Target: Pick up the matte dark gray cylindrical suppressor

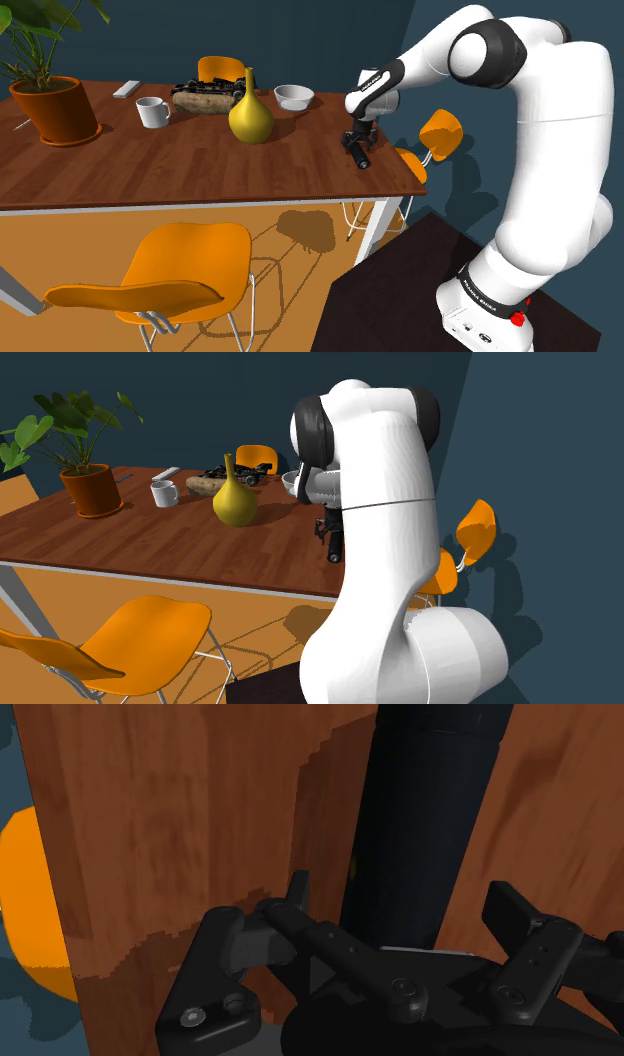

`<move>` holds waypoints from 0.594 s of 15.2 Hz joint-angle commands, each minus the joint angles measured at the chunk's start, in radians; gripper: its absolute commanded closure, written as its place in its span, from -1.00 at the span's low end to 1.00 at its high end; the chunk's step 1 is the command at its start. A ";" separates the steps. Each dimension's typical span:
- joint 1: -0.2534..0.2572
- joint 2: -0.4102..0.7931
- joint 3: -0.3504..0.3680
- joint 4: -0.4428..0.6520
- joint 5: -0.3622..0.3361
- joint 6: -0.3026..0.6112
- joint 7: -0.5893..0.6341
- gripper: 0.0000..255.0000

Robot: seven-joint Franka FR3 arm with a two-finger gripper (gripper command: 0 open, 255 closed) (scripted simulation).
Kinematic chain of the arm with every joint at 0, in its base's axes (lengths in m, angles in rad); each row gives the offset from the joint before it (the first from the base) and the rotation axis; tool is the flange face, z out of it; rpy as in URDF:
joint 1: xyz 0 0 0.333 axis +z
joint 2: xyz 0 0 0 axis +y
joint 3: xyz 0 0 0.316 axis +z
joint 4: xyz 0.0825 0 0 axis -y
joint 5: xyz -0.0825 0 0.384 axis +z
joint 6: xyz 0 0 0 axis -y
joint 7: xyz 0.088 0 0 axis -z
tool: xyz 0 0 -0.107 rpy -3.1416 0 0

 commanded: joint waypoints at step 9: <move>-0.001 0.008 0.001 0.001 0.001 0.007 0.000 1.00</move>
